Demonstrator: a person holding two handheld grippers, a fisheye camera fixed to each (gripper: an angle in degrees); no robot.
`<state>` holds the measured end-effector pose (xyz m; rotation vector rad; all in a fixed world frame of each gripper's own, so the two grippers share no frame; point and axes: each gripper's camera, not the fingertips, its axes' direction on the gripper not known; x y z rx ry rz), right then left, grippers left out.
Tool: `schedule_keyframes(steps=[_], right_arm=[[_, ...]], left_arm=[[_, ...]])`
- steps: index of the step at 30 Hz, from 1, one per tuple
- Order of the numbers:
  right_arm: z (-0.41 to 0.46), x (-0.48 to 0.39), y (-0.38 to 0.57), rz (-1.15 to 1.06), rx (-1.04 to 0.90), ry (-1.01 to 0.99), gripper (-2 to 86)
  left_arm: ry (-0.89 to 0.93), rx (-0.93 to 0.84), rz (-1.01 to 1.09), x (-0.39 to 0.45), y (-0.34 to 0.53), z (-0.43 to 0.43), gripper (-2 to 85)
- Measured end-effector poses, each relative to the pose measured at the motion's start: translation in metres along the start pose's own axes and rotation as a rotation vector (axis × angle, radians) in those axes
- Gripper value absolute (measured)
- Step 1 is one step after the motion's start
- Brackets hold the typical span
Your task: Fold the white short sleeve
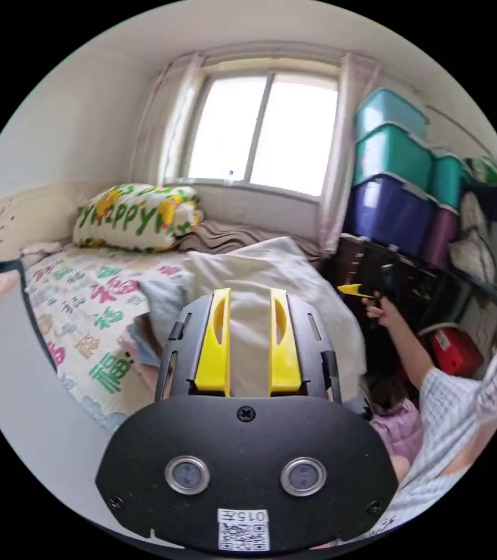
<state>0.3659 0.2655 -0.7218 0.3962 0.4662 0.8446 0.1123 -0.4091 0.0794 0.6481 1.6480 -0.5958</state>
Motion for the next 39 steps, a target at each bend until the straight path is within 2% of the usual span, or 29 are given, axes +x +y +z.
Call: schedule_keyframes(steps=[3,5,8,12,14,16,18,20,22,25,29,32,35,37,39], right_arm=[[-0.028,0.038,0.033,0.119,0.04,0.131,12.2],[-0.035,0.063,0.049,0.212,0.064,0.132,13.5],[-0.033,0.107,0.069,0.359,0.121,0.018,14.6],[-0.004,0.153,0.077,0.51,0.113,-0.172,17.4],[0.008,0.166,0.073,0.549,0.106,-0.206,19.6],[0.022,0.179,0.064,0.569,0.113,-0.308,21.1],[0.034,0.184,0.055,0.569,0.085,-0.323,21.2],[0.041,0.185,0.046,0.549,0.035,-0.26,20.0],[0.034,0.182,0.04,0.513,0.043,-0.216,15.3],[0.024,0.176,0.041,0.458,0.051,-0.198,11.7],[0.002,0.163,0.065,0.41,0.078,-0.208,11.0],[-0.016,0.161,0.089,0.416,-0.011,-0.176,11.9],[-0.039,0.155,0.104,0.423,-0.107,0.057,13.3],[-0.064,0.142,0.106,0.403,-0.082,0.254,11.6],[-0.069,0.129,0.099,0.353,-0.081,0.315,11.7]], left_arm=[[0.201,-0.107,0.071,0.08,0.044,0.038,9.9],[0.287,-0.196,0.049,0.112,0.071,0.08,10.4],[0.321,-0.329,-0.001,0.13,0.111,0.16,10.9],[0.327,-0.356,-0.312,0.086,0.164,0.247,16.7],[0.259,-0.33,-0.399,0.074,0.183,0.267,19.3],[0.227,-0.192,-0.468,0.064,0.199,0.277,18.7],[0.198,-0.103,-0.498,0.058,0.202,0.283,17.4],[0.148,-0.079,-0.56,0.049,0.208,0.294,14.6],[0.16,-0.085,-0.575,0.044,0.218,0.301,4.2],[0.151,-0.112,-0.464,0.056,0.226,0.292,1.2],[0.192,-0.144,-0.261,0.081,0.241,0.278,0.6],[0.236,-0.214,-0.041,0.122,0.26,0.277,1.0],[0.305,-0.326,0.044,0.15,0.288,0.292,1.4],[0.334,-0.43,0.078,0.161,0.311,0.306,2.1],[0.348,-0.489,0.144,0.172,0.327,0.311,3.0]])
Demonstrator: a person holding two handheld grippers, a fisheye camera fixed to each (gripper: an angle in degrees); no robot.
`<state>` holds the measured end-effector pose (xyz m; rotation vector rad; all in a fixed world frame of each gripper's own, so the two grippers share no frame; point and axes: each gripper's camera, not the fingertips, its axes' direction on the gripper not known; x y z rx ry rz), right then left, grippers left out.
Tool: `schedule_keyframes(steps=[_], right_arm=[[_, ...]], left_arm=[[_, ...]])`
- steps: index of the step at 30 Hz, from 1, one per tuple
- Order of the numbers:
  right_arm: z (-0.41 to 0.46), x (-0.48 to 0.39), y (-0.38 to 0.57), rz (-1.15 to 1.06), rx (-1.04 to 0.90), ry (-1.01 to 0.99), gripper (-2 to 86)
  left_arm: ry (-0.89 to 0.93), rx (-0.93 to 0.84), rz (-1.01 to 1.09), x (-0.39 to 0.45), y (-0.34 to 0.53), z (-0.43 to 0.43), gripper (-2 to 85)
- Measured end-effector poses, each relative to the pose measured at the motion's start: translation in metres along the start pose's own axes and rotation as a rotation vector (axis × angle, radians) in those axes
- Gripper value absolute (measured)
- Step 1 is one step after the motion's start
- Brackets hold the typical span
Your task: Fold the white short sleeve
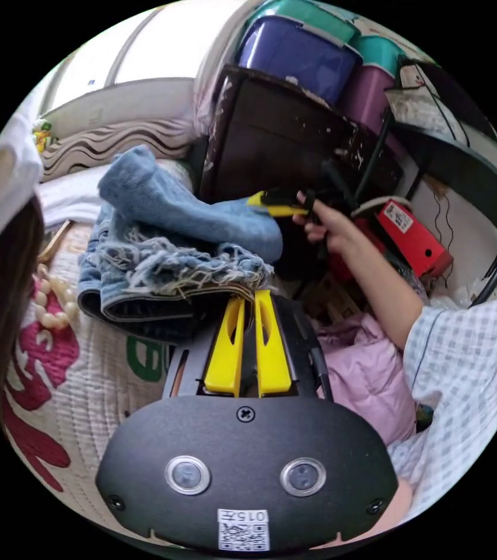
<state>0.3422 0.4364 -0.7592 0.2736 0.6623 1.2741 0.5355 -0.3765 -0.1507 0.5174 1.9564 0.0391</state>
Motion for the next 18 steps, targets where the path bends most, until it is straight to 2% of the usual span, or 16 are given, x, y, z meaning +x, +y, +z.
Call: schedule_keyframes(steps=[3,6,9,13,16,18], right_arm=[[0.005,-0.037,-0.016,-0.123,0.067,-0.073,11.5],[0.048,-0.078,-0.042,-0.226,-0.011,-0.152,12.7],[0.105,-0.096,-0.061,-0.211,-0.102,-0.111,14.9],[0.152,-0.098,-0.048,-0.159,-0.098,-0.057,15.8],[0.165,-0.108,-0.03,-0.228,-0.1,0.013,13.4],[0.164,-0.109,-0.024,-0.236,-0.108,-0.048,11.1]], left_arm=[[0.052,-0.086,0.026,0.007,0.018,0.019,4.7],[0.081,0.012,-0.015,0.002,0.03,-0.002,4.7],[-0.086,0.132,-0.047,-0.004,0.02,-0.038,5.1],[-0.334,0.162,-0.165,-0.024,-0.009,-0.043,10.9],[-0.405,0.212,-0.23,-0.033,-0.019,-0.031,13.5],[-0.422,0.224,-0.277,-0.037,-0.028,-0.023,13.3]])
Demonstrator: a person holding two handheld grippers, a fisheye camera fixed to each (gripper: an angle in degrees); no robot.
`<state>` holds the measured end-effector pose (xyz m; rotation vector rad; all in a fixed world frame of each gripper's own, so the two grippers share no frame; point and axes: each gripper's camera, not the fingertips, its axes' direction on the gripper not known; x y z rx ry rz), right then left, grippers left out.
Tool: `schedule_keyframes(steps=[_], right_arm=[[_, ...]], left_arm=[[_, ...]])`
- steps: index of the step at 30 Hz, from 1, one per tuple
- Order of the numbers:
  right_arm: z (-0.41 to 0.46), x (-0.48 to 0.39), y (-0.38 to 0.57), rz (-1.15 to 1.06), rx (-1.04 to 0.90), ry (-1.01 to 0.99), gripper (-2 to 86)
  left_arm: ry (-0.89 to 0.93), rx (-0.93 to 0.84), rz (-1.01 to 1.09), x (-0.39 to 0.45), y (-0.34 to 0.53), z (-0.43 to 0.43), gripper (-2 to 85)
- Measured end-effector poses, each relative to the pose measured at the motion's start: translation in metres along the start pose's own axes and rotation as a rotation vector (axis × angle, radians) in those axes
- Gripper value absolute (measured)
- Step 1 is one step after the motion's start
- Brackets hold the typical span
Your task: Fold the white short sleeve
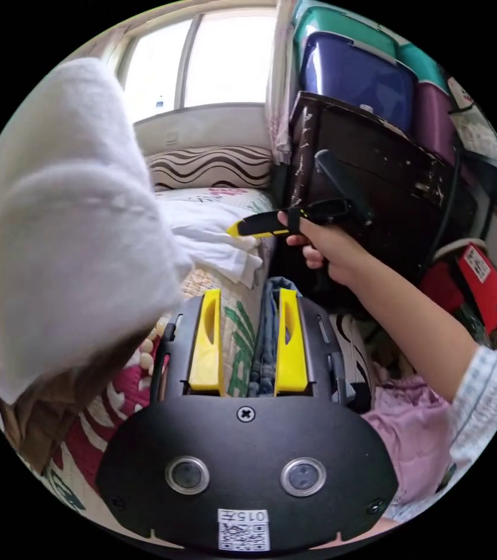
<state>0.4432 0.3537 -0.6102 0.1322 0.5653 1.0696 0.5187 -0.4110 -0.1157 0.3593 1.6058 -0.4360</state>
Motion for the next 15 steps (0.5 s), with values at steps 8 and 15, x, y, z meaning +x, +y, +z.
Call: schedule_keyframes(steps=[8,15], right_arm=[[-0.034,-0.014,0.053,-0.045,0.189,-0.403,0.4],[-0.118,-0.078,0.132,-0.268,0.378,-0.546,-0.2]], left_arm=[[0.084,0.003,-0.3,-0.003,-0.029,0.014,3.8],[0.249,0.284,0.066,0.053,0.023,-0.143,-0.5]])
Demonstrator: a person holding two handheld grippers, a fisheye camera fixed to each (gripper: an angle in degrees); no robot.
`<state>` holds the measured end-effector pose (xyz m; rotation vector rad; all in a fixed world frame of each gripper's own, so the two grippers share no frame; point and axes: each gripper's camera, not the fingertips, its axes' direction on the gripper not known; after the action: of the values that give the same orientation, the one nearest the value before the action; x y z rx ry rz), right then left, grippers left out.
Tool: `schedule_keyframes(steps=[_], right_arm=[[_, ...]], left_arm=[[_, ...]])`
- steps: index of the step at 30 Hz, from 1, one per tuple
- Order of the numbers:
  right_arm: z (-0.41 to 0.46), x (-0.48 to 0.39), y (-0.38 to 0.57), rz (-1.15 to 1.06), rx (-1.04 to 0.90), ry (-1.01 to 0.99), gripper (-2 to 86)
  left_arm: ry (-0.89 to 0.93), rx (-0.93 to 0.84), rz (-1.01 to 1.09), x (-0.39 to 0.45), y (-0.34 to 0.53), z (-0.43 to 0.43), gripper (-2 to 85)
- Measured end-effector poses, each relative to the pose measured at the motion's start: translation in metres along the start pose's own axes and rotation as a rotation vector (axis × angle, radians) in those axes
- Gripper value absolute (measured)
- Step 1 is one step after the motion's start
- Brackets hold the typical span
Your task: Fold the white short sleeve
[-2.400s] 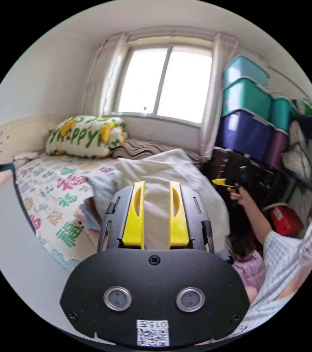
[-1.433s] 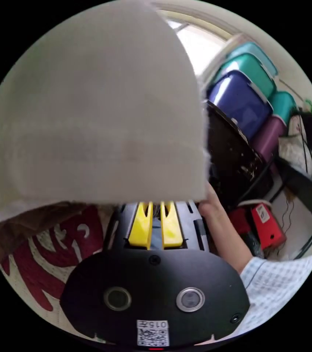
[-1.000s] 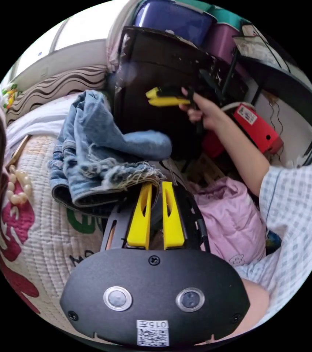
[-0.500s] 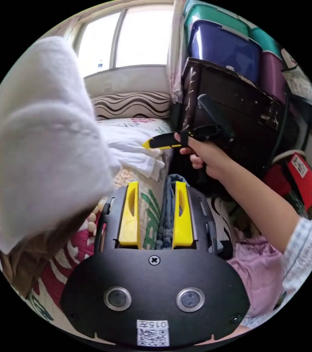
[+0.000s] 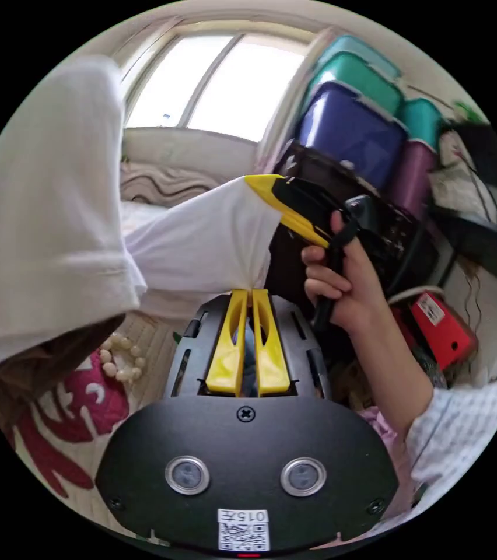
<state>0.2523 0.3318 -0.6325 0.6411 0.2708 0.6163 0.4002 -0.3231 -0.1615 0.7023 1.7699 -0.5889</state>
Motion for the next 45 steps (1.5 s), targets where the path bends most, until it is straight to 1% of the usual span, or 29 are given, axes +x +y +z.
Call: schedule_keyframes(steps=[1,3,6,8,10,12,14,16,20,22,23,26,28,29,31,33,35,37,38,39,40,42,43,45], right_arm=[[-0.008,-0.025,0.001,-0.051,0.025,-0.031,-0.2],[-0.013,-0.065,0.0,-0.13,0.046,-0.06,-0.3],[-0.008,-0.13,-0.002,-0.235,0.045,-0.077,-0.3],[0.001,-0.167,-0.001,-0.305,0.039,-0.1,-0.3],[0.018,-0.21,0.001,-0.392,0.045,-0.103,-0.2],[0.033,-0.234,0.001,-0.397,0.041,-0.127,-0.2],[0.049,-0.252,0.001,-0.37,0.028,-0.203,-0.2],[0.069,-0.272,0.002,-0.331,0.001,-0.326,-0.1],[0.101,-0.311,0.008,-0.321,-0.041,-0.41,-0.1],[0.123,-0.341,0.01,-0.333,-0.044,-0.418,-0.1],[0.129,-0.348,0.01,-0.338,-0.042,-0.413,-0.1],[0.151,-0.381,0.01,-0.349,-0.014,-0.387,0.0],[0.161,-0.396,0.014,-0.319,0.046,-0.414,0.0],[0.164,-0.398,0.016,-0.307,0.055,-0.434,0.0],[0.174,-0.409,0.025,-0.281,0.064,-0.505,0.0],[0.181,-0.419,0.032,-0.284,0.055,-0.515,0.0],[0.186,-0.426,0.04,-0.281,0.048,-0.523,0.0],[0.187,-0.433,0.047,-0.28,0.034,-0.543,0.0],[0.186,-0.434,0.048,-0.279,0.035,-0.545,0.0],[0.184,-0.436,0.052,-0.28,0.041,-0.546,0.0],[0.182,-0.438,0.055,-0.282,0.048,-0.545,0.0],[0.18,-0.44,0.06,-0.278,0.058,-0.546,0.0],[0.18,-0.442,0.063,-0.276,0.057,-0.554,0.0],[0.181,-0.444,0.066,-0.274,0.047,-0.564,0.0]], left_arm=[[-0.025,0.059,0.052,0.014,-0.004,-0.036,-0.6],[-0.038,0.126,0.09,0.027,-0.015,-0.086,-0.6],[-0.044,0.218,0.057,0.033,-0.033,-0.163,-0.6],[-0.073,0.269,0.05,0.038,-0.043,-0.207,-0.6],[-0.139,0.331,0.065,0.051,-0.053,-0.261,-0.6],[-0.195,0.374,0.072,0.061,-0.06,-0.302,-0.6],[-0.225,0.417,0.074,0.07,-0.067,-0.343,-0.6],[-0.274,0.476,0.076,0.082,-0.076,-0.397,-0.6],[-0.373,0.541,0.089,0.101,-0.092,-0.465,-0.5],[-0.406,0.522,0.076,0.108,-0.102,-0.499,-0.1],[-0.412,0.503,0.07,0.109,-0.103,-0.505,0.1],[-0.424,0.346,-0.007,0.102,-0.08,-0.519,2.3],[-0.472,0.216,-0.109,0.1,-0.034,-0.517,9.6],[-0.496,0.201,-0.131,0.1,-0.022,-0.516,11.0],[-0.609,0.209,-0.214,0.098,0.009,-0.523,13.4],[-0.624,0.233,-0.248,0.095,0.006,-0.537,13.4],[-0.618,0.23,-0.231,0.098,-0.006,-0.554,13.1],[-0.675,0.237,-0.191,0.104,-0.012,-0.568,12.1],[-0.677,0.248,-0.204,0.104,-0.011,-0.571,11.8],[-0.625,0.251,-0.229,0.101,-0.01,-0.571,11.7],[-0.539,0.227,-0.242,0.099,-0.013,-0.564,12.1],[-0.477,0.161,-0.22,0.104,-0.024,-0.544,12.7],[-0.505,0.108,-0.204,0.111,-0.032,-0.529,12.9],[-0.56,0.069,-0.169,0.123,-0.041,-0.51,13.2]])
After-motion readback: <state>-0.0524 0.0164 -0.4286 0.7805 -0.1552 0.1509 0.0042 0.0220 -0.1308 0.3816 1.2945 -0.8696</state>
